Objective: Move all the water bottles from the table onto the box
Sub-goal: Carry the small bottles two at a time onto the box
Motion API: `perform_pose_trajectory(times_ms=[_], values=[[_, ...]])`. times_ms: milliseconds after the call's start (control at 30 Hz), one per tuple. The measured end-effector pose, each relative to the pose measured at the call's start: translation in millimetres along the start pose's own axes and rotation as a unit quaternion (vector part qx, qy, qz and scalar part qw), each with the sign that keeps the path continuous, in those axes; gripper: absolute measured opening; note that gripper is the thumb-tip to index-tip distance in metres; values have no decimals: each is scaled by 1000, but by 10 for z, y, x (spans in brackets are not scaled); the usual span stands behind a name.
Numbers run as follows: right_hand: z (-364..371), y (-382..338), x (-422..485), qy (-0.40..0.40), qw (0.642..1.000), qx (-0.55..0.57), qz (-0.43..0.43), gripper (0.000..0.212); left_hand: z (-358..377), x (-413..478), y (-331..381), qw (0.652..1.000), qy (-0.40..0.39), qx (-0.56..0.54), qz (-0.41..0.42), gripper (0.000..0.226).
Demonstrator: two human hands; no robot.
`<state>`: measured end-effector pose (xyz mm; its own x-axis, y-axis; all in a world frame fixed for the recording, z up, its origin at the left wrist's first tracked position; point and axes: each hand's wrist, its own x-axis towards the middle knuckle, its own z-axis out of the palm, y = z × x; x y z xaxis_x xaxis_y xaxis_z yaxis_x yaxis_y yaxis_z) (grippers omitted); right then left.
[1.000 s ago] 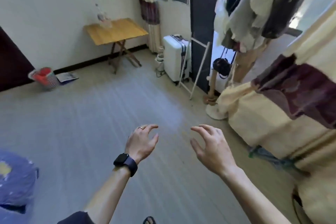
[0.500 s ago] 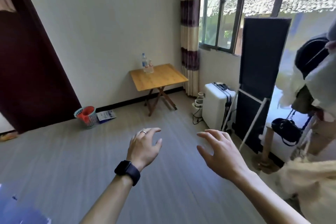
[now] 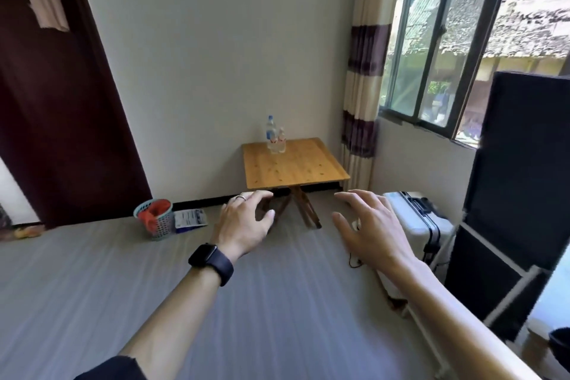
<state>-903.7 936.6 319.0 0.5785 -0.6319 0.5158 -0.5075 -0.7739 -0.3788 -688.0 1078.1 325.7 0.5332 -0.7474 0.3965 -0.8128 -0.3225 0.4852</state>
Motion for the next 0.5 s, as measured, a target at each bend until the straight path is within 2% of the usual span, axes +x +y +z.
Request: perform_pose_trajectory(times_ms=[167,500], values=[[483,277,983,9,1000,10,-22,42,175,924,-374,999,34,17,-23,35],[1871,796,3065,20,999,19,-33,44,905,3192,-1506,999,9,27,-32,37]])
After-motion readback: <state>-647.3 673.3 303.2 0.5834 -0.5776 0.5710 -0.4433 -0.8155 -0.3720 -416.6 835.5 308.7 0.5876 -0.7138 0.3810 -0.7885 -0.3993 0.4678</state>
